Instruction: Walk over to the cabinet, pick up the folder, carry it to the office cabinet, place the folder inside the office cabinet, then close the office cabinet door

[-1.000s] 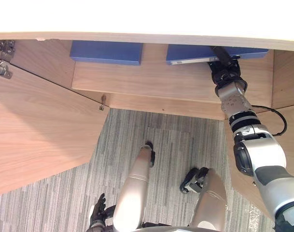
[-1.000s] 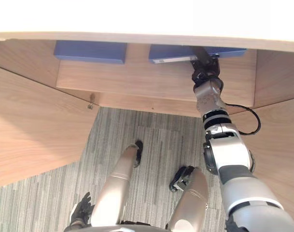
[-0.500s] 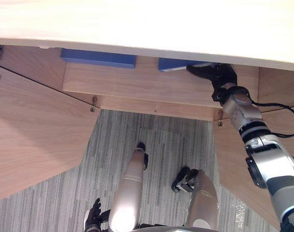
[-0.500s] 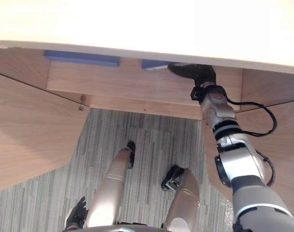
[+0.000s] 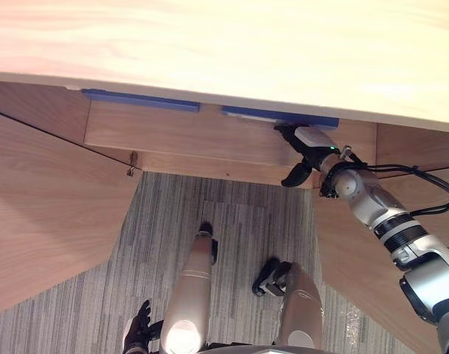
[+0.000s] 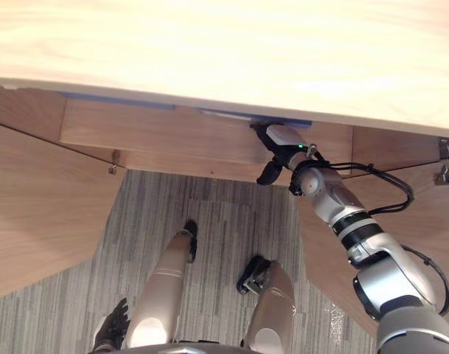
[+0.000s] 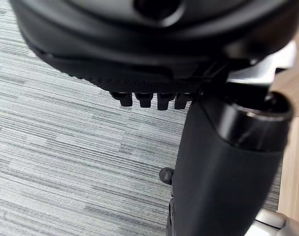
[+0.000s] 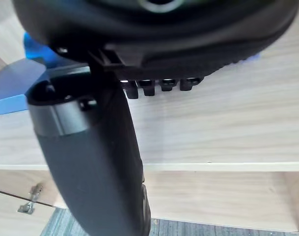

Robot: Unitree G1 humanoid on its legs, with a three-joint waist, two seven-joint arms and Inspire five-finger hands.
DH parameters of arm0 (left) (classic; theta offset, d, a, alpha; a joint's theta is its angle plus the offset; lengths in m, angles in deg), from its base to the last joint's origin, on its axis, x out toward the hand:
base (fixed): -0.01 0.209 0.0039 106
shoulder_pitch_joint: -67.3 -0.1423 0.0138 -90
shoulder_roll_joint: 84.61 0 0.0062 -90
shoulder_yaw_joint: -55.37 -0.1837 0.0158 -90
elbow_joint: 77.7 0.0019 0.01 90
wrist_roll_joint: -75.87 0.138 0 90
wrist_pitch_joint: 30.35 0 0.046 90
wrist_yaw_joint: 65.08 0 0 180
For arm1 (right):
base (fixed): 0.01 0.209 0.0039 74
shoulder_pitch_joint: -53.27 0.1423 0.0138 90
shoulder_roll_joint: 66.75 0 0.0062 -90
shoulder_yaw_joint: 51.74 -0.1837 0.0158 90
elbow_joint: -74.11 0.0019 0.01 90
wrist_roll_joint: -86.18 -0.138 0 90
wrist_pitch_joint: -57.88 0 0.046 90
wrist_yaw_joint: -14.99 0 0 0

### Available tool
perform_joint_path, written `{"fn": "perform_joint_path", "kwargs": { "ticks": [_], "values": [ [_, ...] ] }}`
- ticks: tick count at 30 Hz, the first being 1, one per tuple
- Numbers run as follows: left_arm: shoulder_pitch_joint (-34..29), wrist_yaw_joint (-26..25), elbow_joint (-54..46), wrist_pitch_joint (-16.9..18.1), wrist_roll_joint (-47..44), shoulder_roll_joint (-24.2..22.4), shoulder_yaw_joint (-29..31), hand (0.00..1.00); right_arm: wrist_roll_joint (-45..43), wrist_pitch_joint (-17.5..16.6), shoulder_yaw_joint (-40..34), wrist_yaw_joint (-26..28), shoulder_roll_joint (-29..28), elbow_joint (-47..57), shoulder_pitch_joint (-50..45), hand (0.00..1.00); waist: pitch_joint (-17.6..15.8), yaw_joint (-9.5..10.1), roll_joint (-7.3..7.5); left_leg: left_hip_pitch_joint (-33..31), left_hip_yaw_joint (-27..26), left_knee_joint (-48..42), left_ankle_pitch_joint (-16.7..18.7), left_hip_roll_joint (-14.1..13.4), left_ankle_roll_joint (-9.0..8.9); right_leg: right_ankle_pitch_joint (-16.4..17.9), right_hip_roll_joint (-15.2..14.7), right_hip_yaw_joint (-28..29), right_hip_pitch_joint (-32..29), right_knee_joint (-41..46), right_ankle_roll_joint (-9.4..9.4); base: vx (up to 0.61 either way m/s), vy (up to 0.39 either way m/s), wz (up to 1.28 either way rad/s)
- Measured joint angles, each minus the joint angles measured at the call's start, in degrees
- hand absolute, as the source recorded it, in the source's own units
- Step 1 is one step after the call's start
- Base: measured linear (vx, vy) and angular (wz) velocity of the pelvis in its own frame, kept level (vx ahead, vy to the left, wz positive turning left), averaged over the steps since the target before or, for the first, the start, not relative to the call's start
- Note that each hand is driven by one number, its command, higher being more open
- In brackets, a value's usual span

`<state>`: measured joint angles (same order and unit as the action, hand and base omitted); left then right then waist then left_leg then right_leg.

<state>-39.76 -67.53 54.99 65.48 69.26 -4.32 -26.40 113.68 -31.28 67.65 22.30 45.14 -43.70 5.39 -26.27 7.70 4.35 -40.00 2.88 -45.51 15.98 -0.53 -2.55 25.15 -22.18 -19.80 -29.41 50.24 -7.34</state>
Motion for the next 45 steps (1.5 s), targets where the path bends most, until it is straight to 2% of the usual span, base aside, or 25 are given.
{"fn": "perform_joint_path", "kwargs": {
  "ticks": [10, 21, 26, 30, 32, 33, 35, 37, 40, 43, 45],
  "values": [
    [0.0, 0.48, 0.3, -0.87, -0.01, -0.01, 0.53, 1.0, 1.85, -0.2, -1.19, 1.16, -1.52, -1.42, -0.6, 1.0, 0.48, 0.41, 0.62, 1.1, -0.67, 1.17, -0.13, -0.12, 0.23, -1.24, 0.16, 0.0, 0.73, -1.78, -0.1, 0.01, 0.005, -0.04],
    [0.37, 0.4, 1.62, -0.96, -0.04, -0.04, 1.7, 1.0, -0.76, 1.16, -1.03, 3.87, -2.55, -1.74, -0.66, 1.0, 0.78, 0.85, 0.74, 2.75, -1.39, 2.61, -0.74, -0.56, 0.89, -3.12, 0.94, 0.11, 2.34, -4.53, -0.19, 0.0, 0.001, -0.04],
    [0.52, 0.46, 1.63, -1.05, -0.02, 0.43, 1.84, 1.0, -2.97, 1.37, 1.63, 7.86, -2.65, -1.57, -1.54, 1.0, 1.72, 0.88, 1.07, 8.46, -2.41, 9.89, -3.82, -1.64, 0.67, -7.49, 3.46, -0.26, 7.41, -13.26, -0.03, 0.04, -0.005, -0.16],
    [0.54, 0.67, 1.68, -1.23, 0.24, 0.46, 2.33, 1.0, -4.54, 1.34, 3.36, 10.17, -2.58, -1.03, -3.58, 1.0, 4.66, 0.73, 1.34, 13.72, -2.84, 18.42, -7.5, -3.21, -0.05, -12.47, 7.12, -0.95, 12.76, -23.84, 0.56, 0.05, -0.037, -0.16],
    [0.37, 1.23, 3.76, -2.13, 1.6, 1.59, 3.38, 1.0, -5.5, 1.22, 3.33, 10.3, -2.43, -0.29, -4.87, 1.0, 7.16, 0.27, 1.88, 17.83, -3.37, 25.04, -10.5, -4.11, -0.59, -16.08, 9.61, -1.4, 16.85, -31.74, 0.95, 0.04, -0.058, -0.17],
    [0.25, 1.45, 4.35, -2.49, 2.05, 1.7, 3.89, 1.0, -5.83, 1.22, 3.3, 10.34, -2.2, -0.07, -5.29, 1.0, 7.91, -0.09, 1.99, 18.71, -3.35, 26.58, -11.16, -4.21, -0.66, -16.86, 10.12, -1.64, 17.89, -33.56, 1.08, 0.03, -0.074, -0.06],
    [-0.27, 1.78, 6.03, -2.97, 4.13, 2.39, 4.78, 1.0, -7.52, 1.21, 2.16, 10.88, -1.15, 1.57, -7.61, 1.0, 10.53, -0.64, 2.64, 21.81, -3.66, 31.91, -13.59, -4.8, -1.23, -19.89, 12.07, -1.85, 21.02, -40.09, 1.44, 0.03, -0.084, -0.07],
    [-0.41, 1.81, 6.41, -3.68, 6.53, 2.39, 6.26, 1.0, -8.18, 1.12, 0.24, 11.23, -1.12, 3.25, -10.18, 1.0, 11.66, -0.84, 2.92, 24.08, -3.85, 34.4, -14.68, -5.23, -1.64, -21.75, 13.41, -1.95, 23.84, -44.35, 1.7, 0.01, -0.111, -0.08],
    [-1.05, 1.71, 6.97, -4.42, 9.23, 2.4, 6.75, 1.0, -10.93, 0.51, -1.75, 11.72, -1.61, 4.71, -15.65, 1.0, 14.01, -1.2, 2.78, 25.86, -4.21, 35.09, -14.87, -5.91, -1.83, -22.63, 14.49, -1.55, 25.82, -46.59, 2.06, -0.02, -0.063, -0.11],
    [-1.45, 1.68, 6.97, -4.88, 9.6, 2.21, 6.75, 1.0, -12.05, 0.59, -3.14, 12.15, -5.24, 3.39, -19.93, 1.0, 14.34, -1.06, 2.18, 26.73, -5.06, 31.13, -13.34, -6.99, -2.67, -23.18, 15.72, 1.16, 26.95, -46.46, 2.74, -0.04, -0.031, -0.46],
    [-1.35, 1.41, 7.09, -4.96, 9.62, 1.06, 6.71, 1.0, -13.48, 0.51, -3.85, 10.97, -11.24, -2.86, -21.1, 1.0, 14.72, -0.31, 0.29, 26.72, 0.02, 24.03, -9.45, -8.15, -3.3, -24.1, 17.63, 5.82, 27.75, -46.53, 3.24, -0.1, -0.019, -1.24]
  ]
}}
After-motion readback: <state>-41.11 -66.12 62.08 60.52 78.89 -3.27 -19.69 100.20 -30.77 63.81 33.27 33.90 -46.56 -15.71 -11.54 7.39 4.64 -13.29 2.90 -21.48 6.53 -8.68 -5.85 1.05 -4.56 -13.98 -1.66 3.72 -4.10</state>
